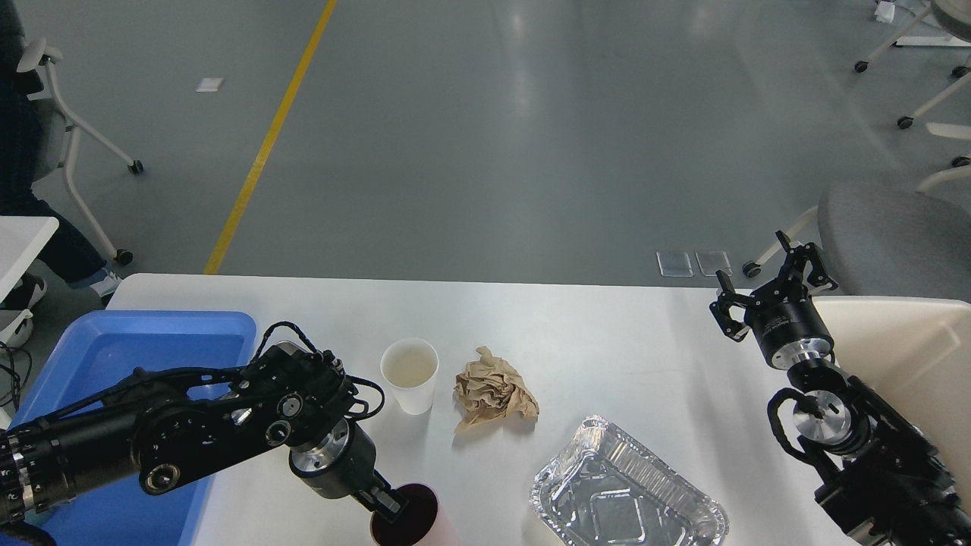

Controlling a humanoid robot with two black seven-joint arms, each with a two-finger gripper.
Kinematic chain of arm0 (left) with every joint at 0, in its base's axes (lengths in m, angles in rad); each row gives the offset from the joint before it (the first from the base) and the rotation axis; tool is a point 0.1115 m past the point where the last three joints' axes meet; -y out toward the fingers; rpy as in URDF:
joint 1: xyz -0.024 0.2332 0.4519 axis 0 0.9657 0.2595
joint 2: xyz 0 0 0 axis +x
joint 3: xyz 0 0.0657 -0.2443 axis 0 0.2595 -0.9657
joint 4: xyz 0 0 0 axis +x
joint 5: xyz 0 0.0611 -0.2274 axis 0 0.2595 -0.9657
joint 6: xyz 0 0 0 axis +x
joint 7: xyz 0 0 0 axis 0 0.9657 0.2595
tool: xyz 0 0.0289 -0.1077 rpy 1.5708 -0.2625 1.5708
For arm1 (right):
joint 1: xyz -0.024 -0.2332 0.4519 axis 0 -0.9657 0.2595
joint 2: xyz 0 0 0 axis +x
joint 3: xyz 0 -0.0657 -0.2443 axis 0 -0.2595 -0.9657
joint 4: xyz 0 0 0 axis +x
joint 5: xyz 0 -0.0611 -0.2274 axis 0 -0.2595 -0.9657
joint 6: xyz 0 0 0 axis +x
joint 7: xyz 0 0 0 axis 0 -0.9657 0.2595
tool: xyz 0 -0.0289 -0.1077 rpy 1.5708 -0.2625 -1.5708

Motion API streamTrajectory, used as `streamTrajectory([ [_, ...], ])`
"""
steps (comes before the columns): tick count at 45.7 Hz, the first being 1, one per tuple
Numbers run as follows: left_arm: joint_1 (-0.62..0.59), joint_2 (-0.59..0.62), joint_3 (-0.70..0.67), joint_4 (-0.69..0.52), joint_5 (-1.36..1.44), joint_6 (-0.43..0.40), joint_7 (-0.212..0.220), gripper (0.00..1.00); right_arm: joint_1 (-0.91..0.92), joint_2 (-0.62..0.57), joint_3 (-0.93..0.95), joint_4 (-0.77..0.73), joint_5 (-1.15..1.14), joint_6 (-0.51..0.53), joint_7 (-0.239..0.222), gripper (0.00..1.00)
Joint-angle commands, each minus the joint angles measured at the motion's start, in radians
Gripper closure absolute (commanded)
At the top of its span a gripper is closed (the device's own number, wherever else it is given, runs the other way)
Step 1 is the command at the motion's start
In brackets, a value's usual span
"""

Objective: Tidy desktop

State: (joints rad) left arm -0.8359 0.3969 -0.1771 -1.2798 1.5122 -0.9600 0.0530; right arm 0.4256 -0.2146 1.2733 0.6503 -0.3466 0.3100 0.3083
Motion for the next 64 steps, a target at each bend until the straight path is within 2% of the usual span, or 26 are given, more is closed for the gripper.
streamTrajectory([
  [1, -0.017, -0.007, -0.016, 0.0, -0.001, 0.0, -0.008, 1.0, -0.002, -0.015, 0.001, 0.0, 0.0, 0.001, 0.0, 0.0],
  [8, -0.06, 0.02, -0.087, -0.003, -0.007, 0.0, -0.041, 1.0, -0.004, -0.023, 0.001, 0.0, 0.0, 0.001, 0.0, 0.0],
  [16, -0.109, 0.051, -0.281, 0.0, -0.033, 0.0, -0.074, 1.0, -0.002, -0.025, 0.0, 0.0, 0.0, 0.003, 0.0, 0.0],
  [25, -0.176, 0.108, -0.488, 0.033, -0.095, 0.0, -0.073, 1.0, -0.001, -0.04, 0.0, 0.0, 0.0, 0.003, -0.003, 0.0],
  [31, -0.226, 0.19, -0.596, 0.034, -0.182, 0.0, -0.051, 1.0, 0.001, -0.042, 0.0, 0.002, 0.0, 0.003, -0.005, 0.0],
  [37, -0.311, 0.356, -0.619, 0.033, -0.228, 0.0, -0.047, 1.0, 0.001, -0.042, 0.0, 0.002, 0.0, 0.003, -0.006, 0.0],
  [45, -0.479, 0.499, -0.602, 0.051, -0.328, 0.0, -0.047, 1.0, 0.005, -0.051, 0.0, 0.002, 0.0, 0.003, -0.008, 0.0],
  [58, -0.534, 0.553, -0.596, 0.059, -0.326, 0.0, -0.038, 1.0, 0.012, -0.058, 0.0, 0.022, 0.0, 0.0, -0.009, 0.0],
  [64, -0.526, 0.591, -0.558, 0.053, -0.313, 0.0, 0.021, 1.0, 0.01, -0.078, 0.0, 0.023, 0.0, 0.0, -0.009, 0.0],
])
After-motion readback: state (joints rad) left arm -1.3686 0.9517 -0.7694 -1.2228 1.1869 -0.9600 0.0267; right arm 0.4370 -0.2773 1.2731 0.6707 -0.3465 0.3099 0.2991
